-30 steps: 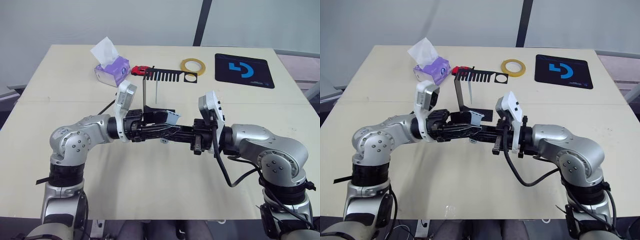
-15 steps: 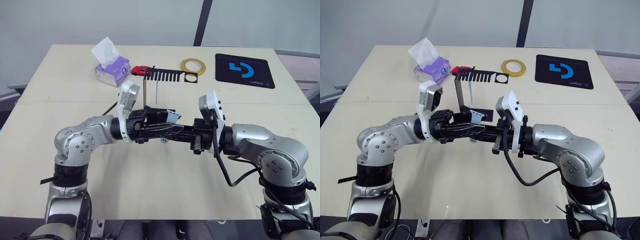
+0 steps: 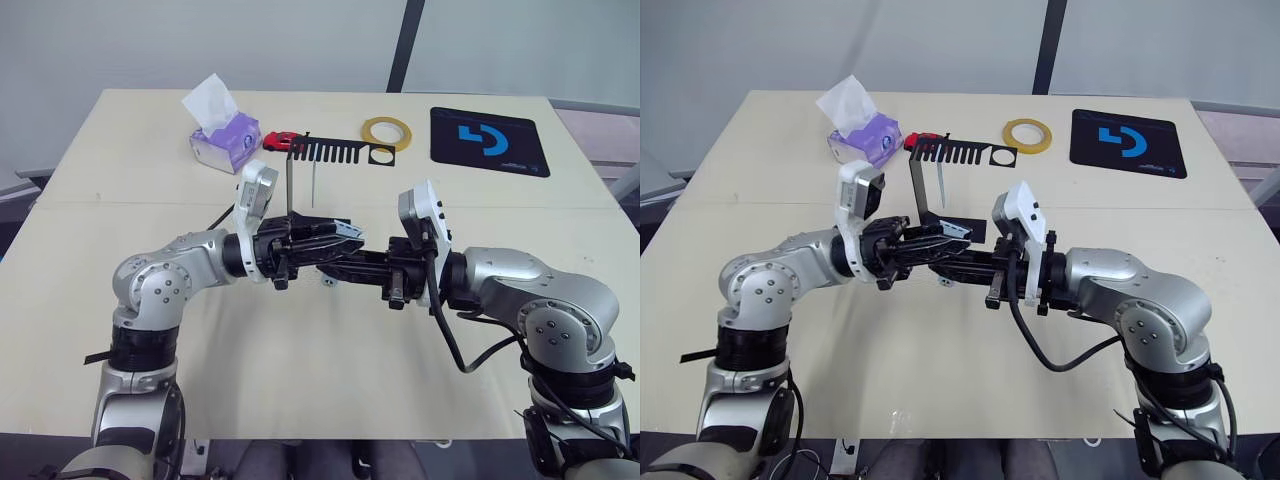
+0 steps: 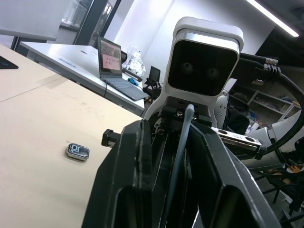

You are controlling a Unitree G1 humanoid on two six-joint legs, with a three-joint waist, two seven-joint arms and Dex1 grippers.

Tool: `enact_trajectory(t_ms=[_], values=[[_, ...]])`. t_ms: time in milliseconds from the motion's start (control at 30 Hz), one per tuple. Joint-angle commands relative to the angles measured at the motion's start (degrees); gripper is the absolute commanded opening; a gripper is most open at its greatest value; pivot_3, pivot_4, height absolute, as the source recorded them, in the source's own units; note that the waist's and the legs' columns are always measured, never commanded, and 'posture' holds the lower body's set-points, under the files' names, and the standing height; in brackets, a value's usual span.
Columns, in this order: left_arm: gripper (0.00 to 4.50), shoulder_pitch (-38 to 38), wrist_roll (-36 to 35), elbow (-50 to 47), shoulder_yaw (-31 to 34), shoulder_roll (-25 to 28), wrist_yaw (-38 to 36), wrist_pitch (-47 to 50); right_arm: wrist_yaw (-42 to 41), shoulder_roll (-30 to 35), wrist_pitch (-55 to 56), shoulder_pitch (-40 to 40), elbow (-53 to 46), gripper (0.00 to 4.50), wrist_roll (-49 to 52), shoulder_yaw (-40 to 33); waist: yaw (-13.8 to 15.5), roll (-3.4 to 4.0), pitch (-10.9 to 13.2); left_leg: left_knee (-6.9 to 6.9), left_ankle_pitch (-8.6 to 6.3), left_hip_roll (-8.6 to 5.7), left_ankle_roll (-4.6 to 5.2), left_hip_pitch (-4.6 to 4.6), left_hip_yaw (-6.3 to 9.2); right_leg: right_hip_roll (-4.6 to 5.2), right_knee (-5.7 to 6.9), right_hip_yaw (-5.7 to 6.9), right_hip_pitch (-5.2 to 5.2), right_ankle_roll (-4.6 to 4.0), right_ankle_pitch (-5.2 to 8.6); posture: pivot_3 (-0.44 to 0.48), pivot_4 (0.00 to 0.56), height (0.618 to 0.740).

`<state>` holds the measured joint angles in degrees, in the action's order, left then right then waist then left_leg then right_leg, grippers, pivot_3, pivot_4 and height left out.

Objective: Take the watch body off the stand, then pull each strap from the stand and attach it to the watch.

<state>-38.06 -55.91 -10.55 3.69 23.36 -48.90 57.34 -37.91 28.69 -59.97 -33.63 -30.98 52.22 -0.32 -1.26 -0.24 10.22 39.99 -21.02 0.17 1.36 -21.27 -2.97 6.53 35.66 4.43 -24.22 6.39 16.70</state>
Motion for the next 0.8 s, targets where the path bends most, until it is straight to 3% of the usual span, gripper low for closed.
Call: enact_trajectory(t_ms=[33, 300, 467, 800], values=[[1.51, -1.29, -0.41, -1.45, -0.07, 0.31, -0.89, -1.13, 0.21, 0.43, 1.28, -1.2, -0.95, 0.0, 1.06, -0.86, 0.0, 0.0, 0.0, 0.0, 0.0, 0.0, 0.0, 0.0, 0.0, 0.0, 0.0, 0.0, 0.0, 0.0, 0.0, 0.0, 0.15, 0.738], [1.51, -0.85, -0.91, -1.57, 0.11, -0.15, -0.49, -1.56, 0.12, 0.63, 1.34, -1.14, -0.84, 0.0, 1.03, -0.88, 0.0, 0.0, 0.0, 0.01, 0.0, -0.01, 0.01, 0.0, 0.0, 0.0, 0.01, 0.0, 0.0, 0.0, 0.0, 0.0, 0.15, 0.738], [0.07, -0.51, -2.92, -1.6, 1.02, -0.66, -1.38, -1.21, 0.3, 0.46, 1.35, -1.5, -0.73, 0.0, 1.01, -0.83, 0.0, 0.0, 0.0, 0.01, 0.01, -0.01, 0.01, 0.0, 0.0, 0.0, 0.02, 0.0, 0.0, 0.01, 0.0, 0.0, 0.15, 0.738], [0.07, -1.1, -3.14, -0.95, 0.97, -0.73, -1.6, -1.25, 0.84, 0.42, 1.77, -1.79, -0.41, 0.0, 1.03, -1.05, 0.0, 0.0, 0.0, 0.01, 0.01, -0.02, 0.02, 0.0, 0.01, 0.0, 0.03, 0.0, 0.0, 0.01, 0.0, 0.0, 0.15, 0.738]])
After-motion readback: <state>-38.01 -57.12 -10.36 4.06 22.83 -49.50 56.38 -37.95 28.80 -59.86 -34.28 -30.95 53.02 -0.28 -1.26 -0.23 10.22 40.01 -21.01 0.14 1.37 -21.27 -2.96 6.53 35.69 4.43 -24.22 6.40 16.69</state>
